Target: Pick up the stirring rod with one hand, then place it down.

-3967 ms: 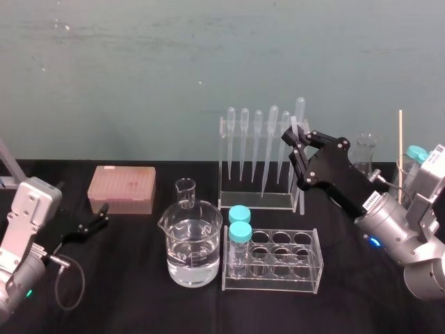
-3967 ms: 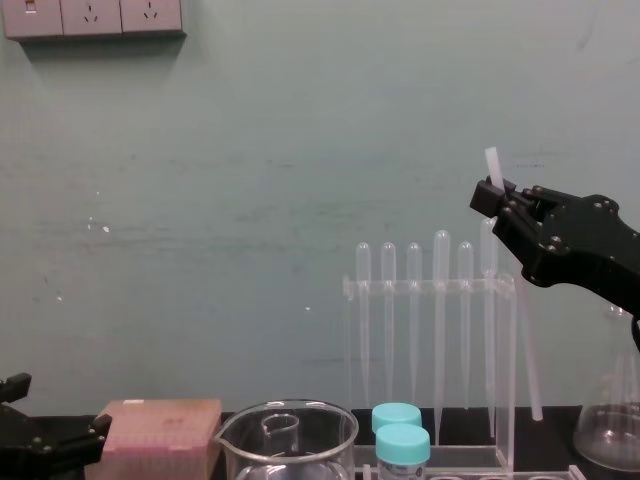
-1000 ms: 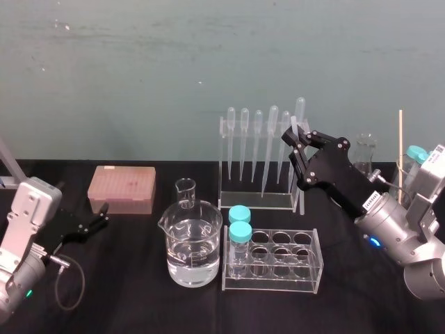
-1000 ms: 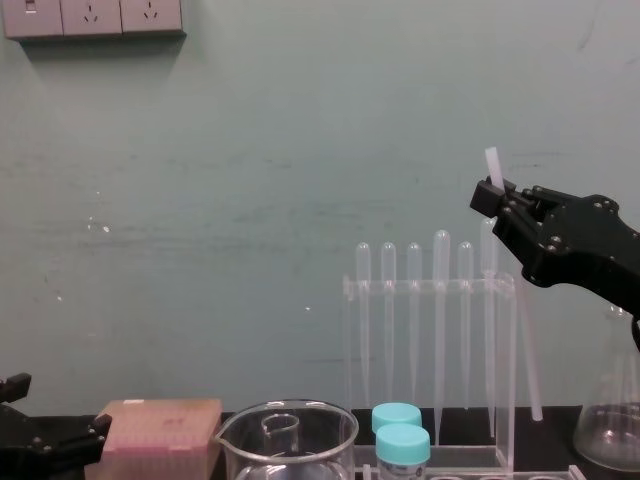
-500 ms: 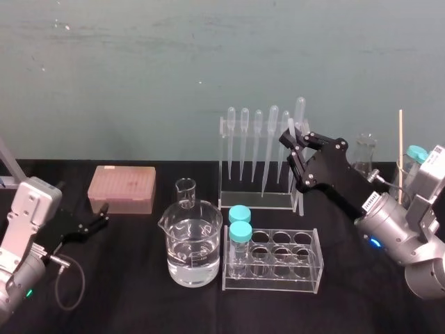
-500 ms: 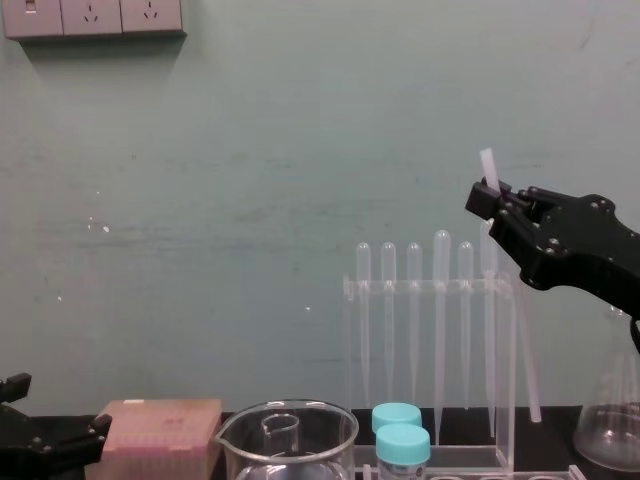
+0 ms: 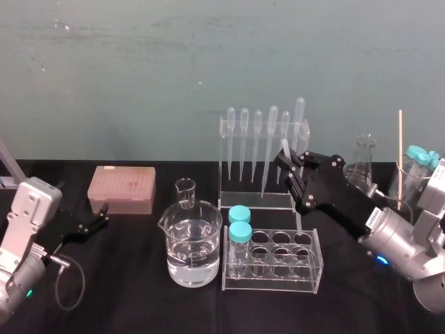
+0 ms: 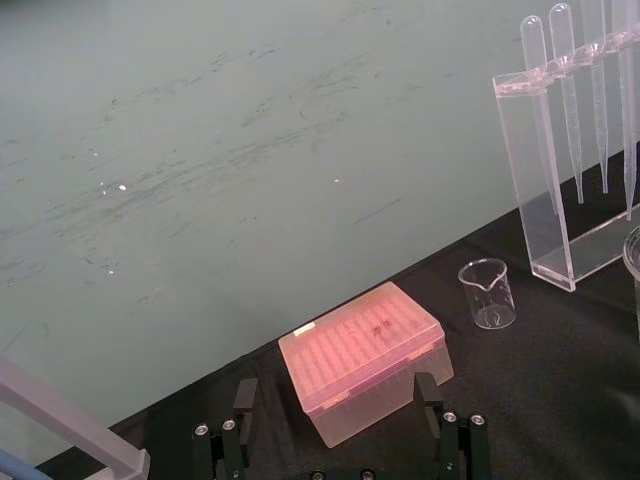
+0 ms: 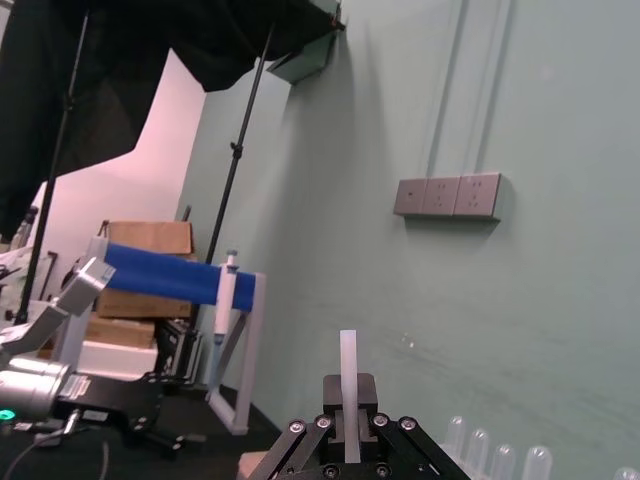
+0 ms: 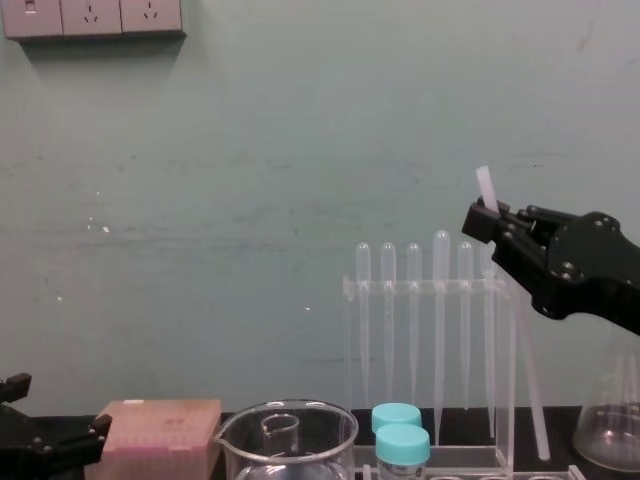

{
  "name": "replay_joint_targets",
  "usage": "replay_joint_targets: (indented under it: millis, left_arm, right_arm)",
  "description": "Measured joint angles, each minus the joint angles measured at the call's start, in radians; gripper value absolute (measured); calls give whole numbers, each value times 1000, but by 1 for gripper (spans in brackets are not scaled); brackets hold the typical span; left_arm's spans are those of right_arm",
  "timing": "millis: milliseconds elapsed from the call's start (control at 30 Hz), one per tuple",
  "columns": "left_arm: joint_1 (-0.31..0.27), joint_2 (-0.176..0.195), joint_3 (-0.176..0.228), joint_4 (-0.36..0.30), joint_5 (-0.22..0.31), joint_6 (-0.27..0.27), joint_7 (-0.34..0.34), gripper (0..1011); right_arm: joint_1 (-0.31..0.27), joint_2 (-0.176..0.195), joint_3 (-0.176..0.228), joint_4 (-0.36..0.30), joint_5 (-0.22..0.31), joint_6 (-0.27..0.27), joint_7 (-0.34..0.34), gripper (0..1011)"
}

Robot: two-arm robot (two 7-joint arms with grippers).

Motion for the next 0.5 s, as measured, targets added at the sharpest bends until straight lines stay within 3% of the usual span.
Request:
replay_joint_targets:
  millis: [500]
  left_arm:
    - [0, 0, 0, 0, 0, 0, 0, 1000]
  right_arm:
    - [-57, 37, 9, -57, -5, 46, -16, 70]
